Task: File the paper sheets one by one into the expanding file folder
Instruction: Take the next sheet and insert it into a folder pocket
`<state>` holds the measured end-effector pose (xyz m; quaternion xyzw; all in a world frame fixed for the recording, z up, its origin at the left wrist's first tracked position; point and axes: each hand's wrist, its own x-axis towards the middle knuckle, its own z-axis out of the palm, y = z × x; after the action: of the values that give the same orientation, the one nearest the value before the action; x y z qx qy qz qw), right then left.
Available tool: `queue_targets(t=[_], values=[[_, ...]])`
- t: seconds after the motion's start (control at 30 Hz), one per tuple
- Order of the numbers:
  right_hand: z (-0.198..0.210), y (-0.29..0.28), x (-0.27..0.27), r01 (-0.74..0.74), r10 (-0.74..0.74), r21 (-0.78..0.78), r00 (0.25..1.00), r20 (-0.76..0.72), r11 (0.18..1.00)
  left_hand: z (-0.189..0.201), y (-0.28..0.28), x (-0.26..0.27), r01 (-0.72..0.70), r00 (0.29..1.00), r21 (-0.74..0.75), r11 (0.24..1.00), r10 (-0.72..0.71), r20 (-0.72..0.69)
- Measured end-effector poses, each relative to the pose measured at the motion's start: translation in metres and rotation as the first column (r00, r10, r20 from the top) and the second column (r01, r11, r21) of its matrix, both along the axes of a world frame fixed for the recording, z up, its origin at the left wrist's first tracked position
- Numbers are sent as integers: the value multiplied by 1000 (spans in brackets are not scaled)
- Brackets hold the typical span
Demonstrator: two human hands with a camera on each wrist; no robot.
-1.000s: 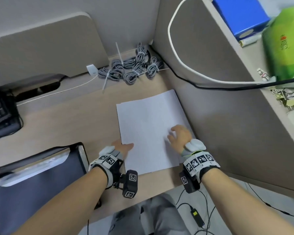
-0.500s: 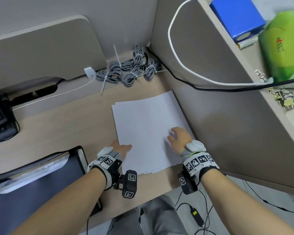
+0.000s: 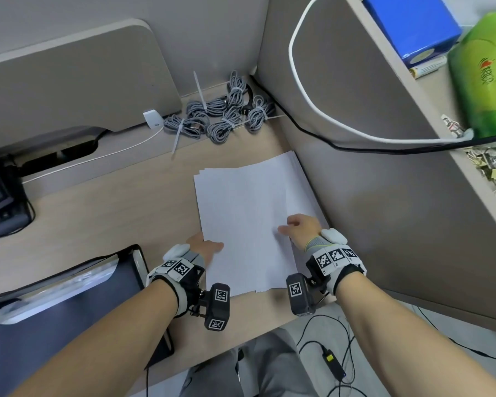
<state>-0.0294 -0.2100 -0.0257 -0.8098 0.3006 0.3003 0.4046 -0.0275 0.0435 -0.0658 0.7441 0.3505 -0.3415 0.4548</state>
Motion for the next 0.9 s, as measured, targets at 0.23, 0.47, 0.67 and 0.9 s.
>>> queue_targets(t=[0.23,0.47,0.67,0.9], values=[[5,6,-3,-129,135,-104,990,46,986,39,-6,4,-8,1000,-96,995,7,-1],[1,1,-9,-154,187,-198,970,156,968,59,-24,4,55,998,-105,993,-53,20],[19,4,-5,-73,84,-109,991,100,991,62,-17,2,135,991,-29,990,-135,-16],[47,14,-8,195,-231,194,955,188,962,87,-4,3,35,994,-34,999,-31,108]])
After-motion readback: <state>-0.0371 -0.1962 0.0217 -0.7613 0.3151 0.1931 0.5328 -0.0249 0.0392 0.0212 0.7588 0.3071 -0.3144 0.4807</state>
